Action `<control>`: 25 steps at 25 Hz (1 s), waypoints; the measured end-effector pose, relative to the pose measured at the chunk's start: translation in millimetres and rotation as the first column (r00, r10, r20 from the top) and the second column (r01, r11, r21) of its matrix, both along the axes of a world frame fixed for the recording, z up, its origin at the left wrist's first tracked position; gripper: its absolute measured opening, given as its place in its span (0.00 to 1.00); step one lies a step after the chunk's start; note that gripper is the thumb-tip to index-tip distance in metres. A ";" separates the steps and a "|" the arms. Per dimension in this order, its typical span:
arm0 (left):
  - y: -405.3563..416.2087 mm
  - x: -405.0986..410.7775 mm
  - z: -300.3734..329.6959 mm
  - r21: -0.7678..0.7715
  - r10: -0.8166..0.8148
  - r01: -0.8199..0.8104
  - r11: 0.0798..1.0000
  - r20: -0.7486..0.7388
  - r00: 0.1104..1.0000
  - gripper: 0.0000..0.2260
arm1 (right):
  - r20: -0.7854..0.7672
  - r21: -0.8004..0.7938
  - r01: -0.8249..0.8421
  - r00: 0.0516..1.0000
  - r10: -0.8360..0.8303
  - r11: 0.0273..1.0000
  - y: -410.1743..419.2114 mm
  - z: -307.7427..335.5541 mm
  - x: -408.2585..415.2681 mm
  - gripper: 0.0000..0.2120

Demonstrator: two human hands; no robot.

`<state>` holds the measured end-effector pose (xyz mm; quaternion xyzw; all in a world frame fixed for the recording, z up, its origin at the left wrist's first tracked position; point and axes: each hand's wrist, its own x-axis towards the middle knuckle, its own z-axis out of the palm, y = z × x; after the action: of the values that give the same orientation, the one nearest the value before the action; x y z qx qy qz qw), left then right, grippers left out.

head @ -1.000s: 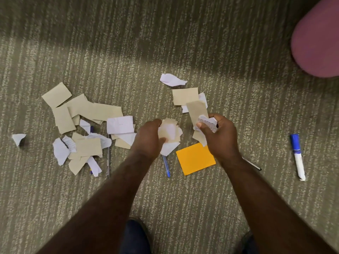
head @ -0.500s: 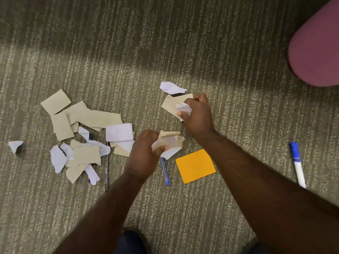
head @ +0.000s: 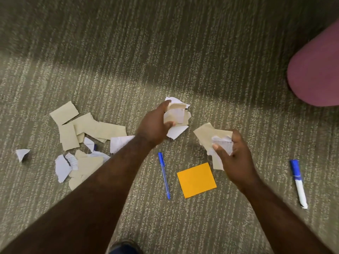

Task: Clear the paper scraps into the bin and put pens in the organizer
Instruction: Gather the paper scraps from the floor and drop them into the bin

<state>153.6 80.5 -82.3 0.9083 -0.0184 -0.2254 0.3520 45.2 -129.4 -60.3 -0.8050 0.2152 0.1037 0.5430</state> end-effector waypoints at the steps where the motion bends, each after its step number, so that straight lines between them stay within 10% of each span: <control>1: -10.4 8.2 -5.4 0.052 -0.047 0.048 0.997 -0.023 0.999 0.32 | 0.001 0.021 0.019 1.000 -0.019 1.000 0.0 0.8 -4.9 0.13; 13: -40.6 44.0 -25.3 0.296 0.032 -0.003 0.955 -0.094 0.995 0.19 | -0.044 0.094 0.187 0.982 -0.184 0.978 -0.3 10.1 -33.5 0.11; 25: -28.5 -49.5 211.4 -0.147 0.397 -0.427 0.892 -0.196 0.897 0.07 | -0.113 0.211 0.529 0.849 -0.517 0.822 19.0 221.2 -21.5 0.10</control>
<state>104.1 52.0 129.0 0.8333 0.1824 -0.2154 0.4754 23.8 -110.4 160.9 -0.6424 0.4274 -0.0043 0.6361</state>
